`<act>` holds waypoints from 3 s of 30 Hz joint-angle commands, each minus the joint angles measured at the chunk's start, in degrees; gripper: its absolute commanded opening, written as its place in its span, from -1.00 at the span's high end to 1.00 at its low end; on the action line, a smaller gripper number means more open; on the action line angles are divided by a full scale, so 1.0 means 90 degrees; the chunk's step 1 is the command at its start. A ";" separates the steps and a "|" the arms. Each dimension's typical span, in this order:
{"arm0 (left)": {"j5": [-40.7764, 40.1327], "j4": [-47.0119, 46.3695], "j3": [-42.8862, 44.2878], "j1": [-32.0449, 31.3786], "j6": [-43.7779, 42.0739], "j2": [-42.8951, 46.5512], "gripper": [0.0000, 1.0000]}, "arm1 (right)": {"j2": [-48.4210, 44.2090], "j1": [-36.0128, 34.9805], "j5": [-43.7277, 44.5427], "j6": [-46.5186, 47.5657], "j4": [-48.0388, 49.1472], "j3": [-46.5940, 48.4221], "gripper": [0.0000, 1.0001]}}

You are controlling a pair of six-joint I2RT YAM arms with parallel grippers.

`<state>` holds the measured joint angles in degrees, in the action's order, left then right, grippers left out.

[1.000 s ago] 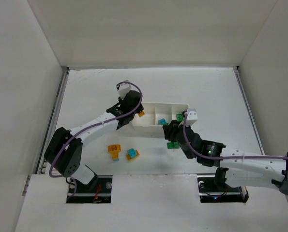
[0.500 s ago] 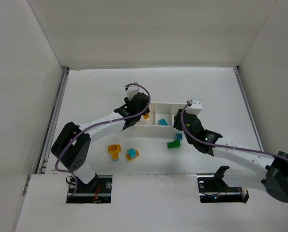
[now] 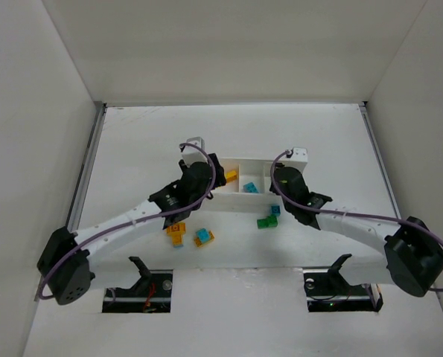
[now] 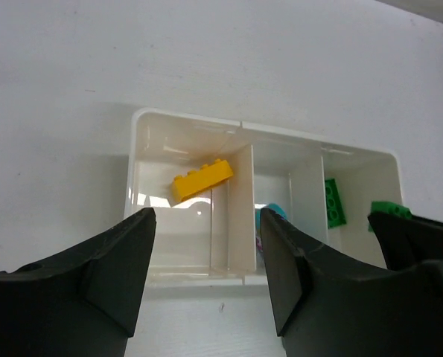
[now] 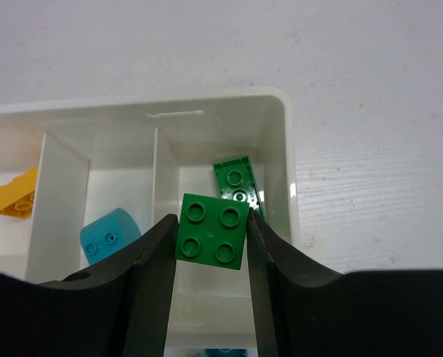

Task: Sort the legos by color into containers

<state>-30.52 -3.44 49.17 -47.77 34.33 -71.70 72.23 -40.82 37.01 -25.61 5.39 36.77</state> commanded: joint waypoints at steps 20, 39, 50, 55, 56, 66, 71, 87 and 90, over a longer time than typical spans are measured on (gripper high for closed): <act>-0.1912 0.0392 -0.1664 -0.1299 -0.0533 0.2929 -0.10 | 0.0647 0.0048 0.0038 0.0365 0.0905 0.0231 0.14; -0.1053 -0.0193 -0.1508 -0.2783 0.0151 0.1630 -0.10 | -0.2272 -0.1328 0.0712 -0.1526 -0.1455 -0.1009 0.25; -0.0593 -0.0896 -0.1674 -0.3027 0.0590 0.1043 -0.08 | -0.1142 -0.1856 0.0253 -0.2926 -0.1908 -0.1195 -0.36; -0.0564 -0.0985 -0.1742 -0.3086 0.0688 0.0858 -0.08 | -0.0848 -0.1837 0.0223 -0.2907 -0.1790 -0.1069 -0.35; -0.0554 -0.0985 -0.1733 -0.3095 0.0688 0.0828 -0.08 | -0.0799 -0.1856 0.0175 -0.2936 -0.1790 -0.1039 -0.34; -0.0496 -0.0926 -0.1908 -0.2852 0.0785 0.1111 -0.09 | -0.0360 -0.2071 0.0067 -0.3268 -0.1819 -0.0932 -0.05; -0.0086 -0.0751 -0.1938 -0.2686 0.1107 0.1150 -0.10 | -0.0115 -0.2081 0.0300 -0.3307 -0.1917 -0.0795 0.36; 0.1165 -0.0915 -0.1644 -0.2178 0.2250 0.0770 0.02 | -0.1521 -0.2618 0.0136 -0.2819 -0.1293 -0.0639 0.45; 0.1311 -0.1384 -0.1791 -0.2139 0.2338 0.0682 0.02 | -0.1618 -0.2618 0.0048 -0.2780 -0.1126 -0.0639 0.45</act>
<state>-20.47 -9.61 32.71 -67.53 52.99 -65.25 59.13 -64.16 38.52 -51.88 -9.37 29.26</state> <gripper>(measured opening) 0.497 0.418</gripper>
